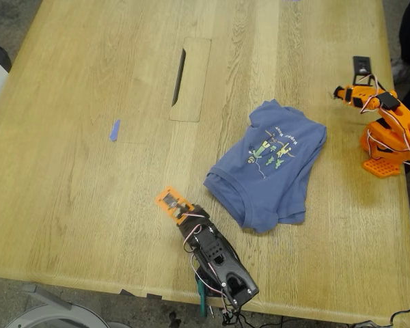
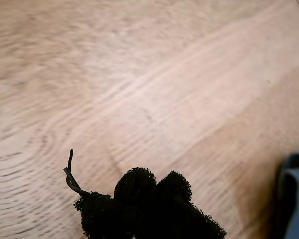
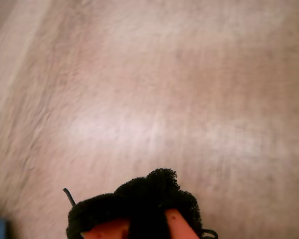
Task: Fold a T-shirt
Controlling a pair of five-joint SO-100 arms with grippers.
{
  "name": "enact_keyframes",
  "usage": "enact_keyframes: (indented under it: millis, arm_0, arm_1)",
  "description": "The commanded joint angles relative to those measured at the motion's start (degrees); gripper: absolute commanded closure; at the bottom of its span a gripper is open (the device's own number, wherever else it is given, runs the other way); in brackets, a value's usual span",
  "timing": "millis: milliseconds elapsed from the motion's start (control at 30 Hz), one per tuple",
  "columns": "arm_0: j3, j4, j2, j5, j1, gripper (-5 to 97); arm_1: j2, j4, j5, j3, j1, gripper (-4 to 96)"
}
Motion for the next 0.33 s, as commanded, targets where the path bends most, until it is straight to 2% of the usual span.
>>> enact_keyframes:
  millis: [0, 133, 200, 233, 300]
  arm_0:
    - [-1.2, -2.3, 6.5, 0.7, -11.5, 92]
    - [-1.2, -5.7, 6.5, 0.7, -27.1, 92]
    - [-1.2, -5.5, 6.5, 0.4, -32.8, 92]
    - [-1.2, -4.7, 6.5, 1.0, -35.3, 92]
    - [-1.2, -2.5, 6.5, 2.8, -40.3, 92]
  arm_1:
    - [3.6, 0.2, -1.1, 2.4, 8.4, 91.1]
    - [13.1, 5.3, -2.8, 8.8, 22.2, 91.1]
    - [21.4, 12.0, -4.4, 12.1, 27.8, 91.1]
    - [27.1, 16.0, -5.4, 14.2, 30.1, 91.1]
    - [27.1, 17.1, -6.3, 15.6, 35.5, 91.2]
